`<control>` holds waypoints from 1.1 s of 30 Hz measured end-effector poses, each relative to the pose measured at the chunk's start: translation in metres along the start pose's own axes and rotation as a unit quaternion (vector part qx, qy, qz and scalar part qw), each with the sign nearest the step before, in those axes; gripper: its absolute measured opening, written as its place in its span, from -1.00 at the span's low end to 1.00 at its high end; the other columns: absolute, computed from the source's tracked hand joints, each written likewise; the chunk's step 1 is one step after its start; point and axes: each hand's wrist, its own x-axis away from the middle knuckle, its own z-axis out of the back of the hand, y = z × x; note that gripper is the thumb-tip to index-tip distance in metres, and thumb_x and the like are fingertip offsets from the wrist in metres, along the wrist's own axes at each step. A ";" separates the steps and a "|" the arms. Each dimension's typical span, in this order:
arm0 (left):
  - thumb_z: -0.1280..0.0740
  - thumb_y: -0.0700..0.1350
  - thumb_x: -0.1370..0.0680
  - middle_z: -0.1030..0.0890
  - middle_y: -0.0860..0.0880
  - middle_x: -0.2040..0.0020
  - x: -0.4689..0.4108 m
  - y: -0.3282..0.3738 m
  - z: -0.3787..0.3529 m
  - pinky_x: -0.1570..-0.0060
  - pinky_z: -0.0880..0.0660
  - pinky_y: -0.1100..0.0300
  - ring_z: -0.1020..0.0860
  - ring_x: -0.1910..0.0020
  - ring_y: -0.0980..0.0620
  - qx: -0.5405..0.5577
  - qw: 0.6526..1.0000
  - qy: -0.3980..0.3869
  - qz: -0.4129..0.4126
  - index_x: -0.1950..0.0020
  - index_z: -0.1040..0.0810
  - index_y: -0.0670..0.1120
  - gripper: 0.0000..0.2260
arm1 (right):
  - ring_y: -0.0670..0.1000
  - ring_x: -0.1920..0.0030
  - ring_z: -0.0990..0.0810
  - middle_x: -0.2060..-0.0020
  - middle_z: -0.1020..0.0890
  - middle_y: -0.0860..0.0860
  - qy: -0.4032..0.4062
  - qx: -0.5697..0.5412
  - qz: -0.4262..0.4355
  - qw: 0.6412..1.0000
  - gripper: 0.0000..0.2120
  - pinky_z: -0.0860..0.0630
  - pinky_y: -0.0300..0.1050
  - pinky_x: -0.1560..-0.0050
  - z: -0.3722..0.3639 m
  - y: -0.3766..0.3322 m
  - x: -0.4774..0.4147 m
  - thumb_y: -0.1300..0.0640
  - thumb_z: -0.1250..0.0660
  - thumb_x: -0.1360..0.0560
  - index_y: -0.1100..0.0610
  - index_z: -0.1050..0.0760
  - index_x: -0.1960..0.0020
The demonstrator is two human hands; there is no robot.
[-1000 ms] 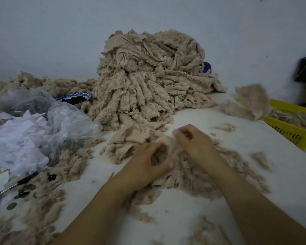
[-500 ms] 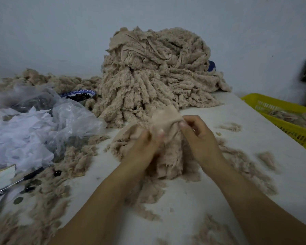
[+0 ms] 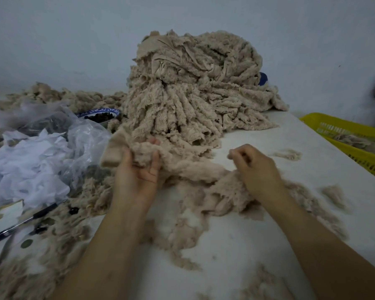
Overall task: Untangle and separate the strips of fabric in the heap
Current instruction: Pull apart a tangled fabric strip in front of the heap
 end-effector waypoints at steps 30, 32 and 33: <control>-0.16 0.05 -0.66 -0.65 -0.08 -0.12 0.006 -0.009 -0.004 0.25 -0.59 0.24 -0.60 0.00 0.07 -0.098 0.981 -0.163 0.047 -0.16 -0.61 -0.18 -0.64 | -0.08 0.20 -0.45 0.21 -0.45 -0.16 -0.250 0.001 0.065 0.966 -0.79 -0.37 -0.17 0.19 -0.036 -0.025 0.026 0.10 -0.30 -0.58 -0.12 -0.36 0.16; -0.08 -0.04 -0.72 -0.67 -0.11 -0.04 -0.001 0.011 0.000 0.37 -0.51 0.38 -0.60 0.10 0.13 0.055 0.988 -0.140 0.017 -0.16 -0.58 -0.18 -0.67 | -0.06 0.30 -0.48 0.30 -0.52 -0.10 -0.180 0.015 0.026 0.983 -0.80 -0.37 -0.17 0.30 -0.029 -0.019 0.020 0.06 -0.22 -0.63 -0.05 -0.39 0.18; -0.08 -0.08 -0.72 -0.67 -0.11 0.06 -0.004 0.019 0.004 0.42 -0.48 0.41 -0.61 0.23 0.14 0.117 0.987 -0.115 0.003 -0.11 -0.58 -0.19 -0.69 | -0.07 0.32 -0.49 0.31 -0.55 -0.08 -0.141 0.028 0.008 0.990 -0.80 -0.38 -0.16 0.31 -0.024 -0.014 0.017 0.01 -0.20 -0.64 -0.02 -0.42 0.15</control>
